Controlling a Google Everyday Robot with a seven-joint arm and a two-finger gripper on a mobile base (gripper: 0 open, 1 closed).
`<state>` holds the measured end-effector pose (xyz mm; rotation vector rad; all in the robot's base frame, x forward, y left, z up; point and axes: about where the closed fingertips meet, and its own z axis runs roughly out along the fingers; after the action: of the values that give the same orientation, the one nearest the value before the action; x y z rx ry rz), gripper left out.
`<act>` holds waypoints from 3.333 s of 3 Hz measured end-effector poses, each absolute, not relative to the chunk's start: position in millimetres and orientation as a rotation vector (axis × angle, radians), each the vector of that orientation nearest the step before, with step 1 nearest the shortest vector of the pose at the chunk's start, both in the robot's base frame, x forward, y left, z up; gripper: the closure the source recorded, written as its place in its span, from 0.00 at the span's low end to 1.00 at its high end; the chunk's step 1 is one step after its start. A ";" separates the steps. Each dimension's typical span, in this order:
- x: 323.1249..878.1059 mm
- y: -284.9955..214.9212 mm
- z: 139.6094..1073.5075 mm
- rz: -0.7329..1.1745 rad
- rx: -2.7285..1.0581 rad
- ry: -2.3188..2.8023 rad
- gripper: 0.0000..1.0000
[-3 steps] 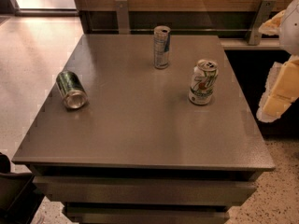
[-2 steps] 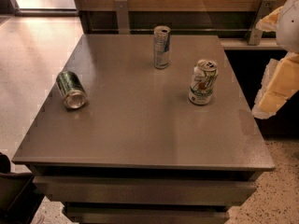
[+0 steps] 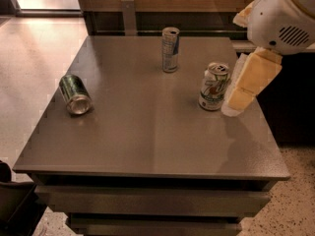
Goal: Place green can upright
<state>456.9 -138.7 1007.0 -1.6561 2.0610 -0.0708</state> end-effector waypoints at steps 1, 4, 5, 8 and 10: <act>471.6 -101.2 1008.0 0.074 -1.613 2.048 0.00; 510.9 -28.4 1000.5 0.295 -1.444 2.270 0.00; 513.0 -22.4 1001.1 0.287 -1.368 2.332 0.00; 511.3 12.5 1000.2 0.382 -1.315 2.328 0.00; 506.8 70.1 979.0 0.375 -1.206 2.409 0.00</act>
Offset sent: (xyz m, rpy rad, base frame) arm 0.0657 0.1031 -0.0114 0.3461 0.2410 -0.0525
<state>506.8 70.1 979.0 -1.2064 2.4095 0.3753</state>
